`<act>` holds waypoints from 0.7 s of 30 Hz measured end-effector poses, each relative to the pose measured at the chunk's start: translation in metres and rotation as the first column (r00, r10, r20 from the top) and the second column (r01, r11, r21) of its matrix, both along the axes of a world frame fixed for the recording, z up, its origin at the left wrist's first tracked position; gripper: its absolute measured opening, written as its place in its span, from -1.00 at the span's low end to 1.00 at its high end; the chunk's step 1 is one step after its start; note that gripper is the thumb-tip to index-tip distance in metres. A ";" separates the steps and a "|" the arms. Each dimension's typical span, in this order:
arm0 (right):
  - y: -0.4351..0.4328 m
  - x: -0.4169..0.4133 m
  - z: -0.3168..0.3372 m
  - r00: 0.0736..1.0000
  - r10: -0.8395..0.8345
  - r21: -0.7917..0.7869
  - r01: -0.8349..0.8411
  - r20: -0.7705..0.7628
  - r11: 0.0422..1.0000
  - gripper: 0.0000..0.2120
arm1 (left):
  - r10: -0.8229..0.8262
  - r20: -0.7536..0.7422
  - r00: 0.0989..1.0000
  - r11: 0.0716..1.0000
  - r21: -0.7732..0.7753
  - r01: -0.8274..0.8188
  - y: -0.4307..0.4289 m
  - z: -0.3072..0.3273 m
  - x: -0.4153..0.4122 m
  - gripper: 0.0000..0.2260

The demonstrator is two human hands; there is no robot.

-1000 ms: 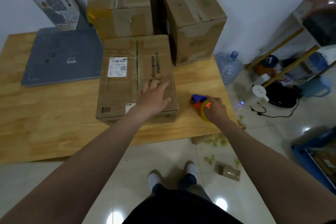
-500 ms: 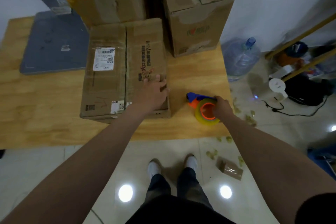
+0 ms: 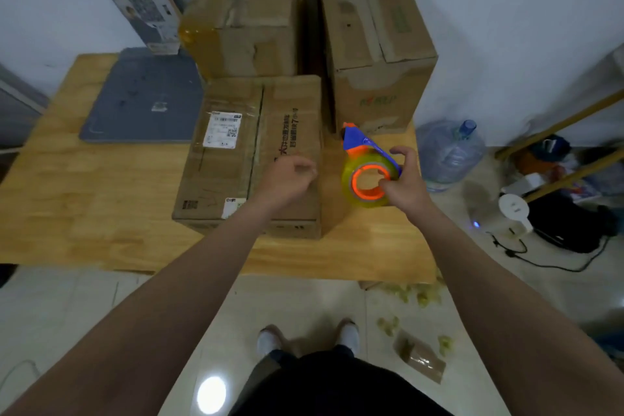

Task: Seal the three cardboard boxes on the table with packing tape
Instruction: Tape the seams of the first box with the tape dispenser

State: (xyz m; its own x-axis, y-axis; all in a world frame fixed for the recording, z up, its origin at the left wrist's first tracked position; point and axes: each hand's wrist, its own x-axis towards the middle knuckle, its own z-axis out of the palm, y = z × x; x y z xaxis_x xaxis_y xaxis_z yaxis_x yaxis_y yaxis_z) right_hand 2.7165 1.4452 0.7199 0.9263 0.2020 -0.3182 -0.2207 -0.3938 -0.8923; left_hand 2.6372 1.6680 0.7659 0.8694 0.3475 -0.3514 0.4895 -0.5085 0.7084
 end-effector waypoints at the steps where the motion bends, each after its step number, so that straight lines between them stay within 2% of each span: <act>1: 0.004 0.002 0.012 0.998 0.033 0.010 -0.033 0.056 0.999 -0.36 | 0.093 0.017 0.996 0.991 -0.095 -0.091 -0.001 0.013 0.000 -0.80; 4: 0.021 0.003 0.044 0.978 0.106 0.018 -0.111 0.177 0.994 -0.34 | 0.340 -0.025 0.940 0.858 -0.400 -0.321 0.007 0.050 0.001 -0.80; 7: 0.039 -0.006 0.074 0.957 0.143 0.031 -0.155 0.252 0.987 -0.31 | 0.404 -0.032 0.914 0.761 -0.542 -0.356 0.025 0.090 -0.005 -0.77; 13: 0.077 -0.035 0.097 0.913 0.141 0.063 -0.178 0.383 0.982 -0.34 | 0.255 -0.092 0.962 0.782 -0.565 -0.262 0.065 0.136 -0.031 -0.47; 21: 0.120 -0.058 0.104 0.865 0.190 0.006 -0.217 0.464 0.976 -0.33 | 0.264 -0.057 0.963 0.822 -0.509 -0.255 0.111 0.138 -0.063 -0.78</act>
State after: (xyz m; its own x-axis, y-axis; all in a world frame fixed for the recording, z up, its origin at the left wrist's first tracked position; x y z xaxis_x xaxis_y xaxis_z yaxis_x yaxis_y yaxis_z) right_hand 2.6585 1.5648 0.8236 0.9014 0.4065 0.1491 0.2977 -0.3319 -0.8951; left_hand 2.5742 1.7785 0.9040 0.7792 0.3378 -0.5279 0.5389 0.0687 0.8395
